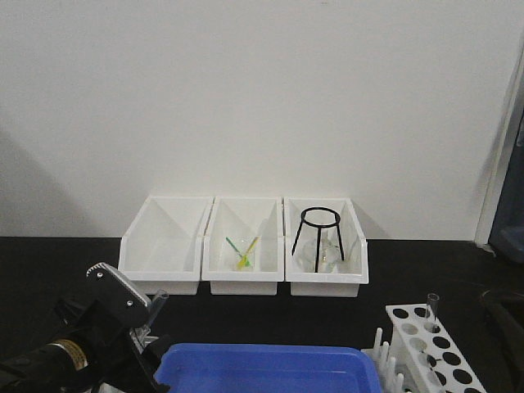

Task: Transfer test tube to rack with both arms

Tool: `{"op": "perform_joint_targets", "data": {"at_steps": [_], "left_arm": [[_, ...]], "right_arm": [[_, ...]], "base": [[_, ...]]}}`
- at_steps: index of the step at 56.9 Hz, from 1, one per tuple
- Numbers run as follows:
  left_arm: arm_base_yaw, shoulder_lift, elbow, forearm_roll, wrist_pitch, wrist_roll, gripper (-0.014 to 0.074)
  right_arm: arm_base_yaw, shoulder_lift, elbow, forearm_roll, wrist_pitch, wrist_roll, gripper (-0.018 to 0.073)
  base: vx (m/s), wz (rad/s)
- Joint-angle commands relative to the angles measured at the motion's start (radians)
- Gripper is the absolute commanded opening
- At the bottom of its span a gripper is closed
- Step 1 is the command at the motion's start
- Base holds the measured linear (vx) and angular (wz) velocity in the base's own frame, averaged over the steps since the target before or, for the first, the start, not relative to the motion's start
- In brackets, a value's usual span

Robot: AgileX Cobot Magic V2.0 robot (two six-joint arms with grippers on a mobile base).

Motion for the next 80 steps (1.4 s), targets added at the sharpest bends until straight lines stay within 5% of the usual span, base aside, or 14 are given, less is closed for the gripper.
{"op": "perform_joint_targets", "data": {"at_steps": [1, 13, 23, 29, 37, 51, 64, 80], "left_arm": [[-0.004, 0.0, -0.058, -0.011, -0.101, -0.014, 0.0512], [0.003, 0.081, -0.169, -0.014, -0.1, -0.014, 0.0512], [0.023, 0.139, -0.218, -0.125, -0.098, -0.011, 0.0512], [0.023, 0.145, -0.217, -0.109, -0.1, -0.003, 0.049], [0.023, 0.145, -0.217, -0.084, -0.114, 0.01, 0.0368], [0.023, 0.145, -0.217, -0.088, -0.115, 0.022, -0.0005], [0.023, 0.038, -0.218, -0.088, -0.097, 0.022, -0.0008], [0.009, -0.27, -0.347, -0.089, 0.221, -0.021, -0.0008]], "right_arm": [[0.001, -0.001, -0.029, -0.012, -0.102, -0.003, 0.0531], [0.001, -0.001, -0.029, -0.012, -0.107, -0.01, 0.0531], [0.001, -0.001, -0.029, -0.012, -0.107, -0.01, 0.0531], [0.001, -0.001, -0.029, -0.012, -0.107, -0.01, 0.0531], [0.001, -0.001, -0.029, -0.012, -0.107, -0.01, 0.0531], [0.001, -0.001, -0.029, -0.012, -0.107, -0.01, 0.0531], [0.001, -0.001, -0.029, -0.012, -0.106, -0.01, 0.0531], [0.02, -0.001, -0.029, -0.041, -0.103, 0.039, 0.0531]], "base": [[0.0, 0.0], [0.0, 0.0], [0.0, 0.0], [0.0, 0.0], [0.0, 0.0], [0.0, 0.0], [0.0, 0.0], [0.0, 0.0]]}}
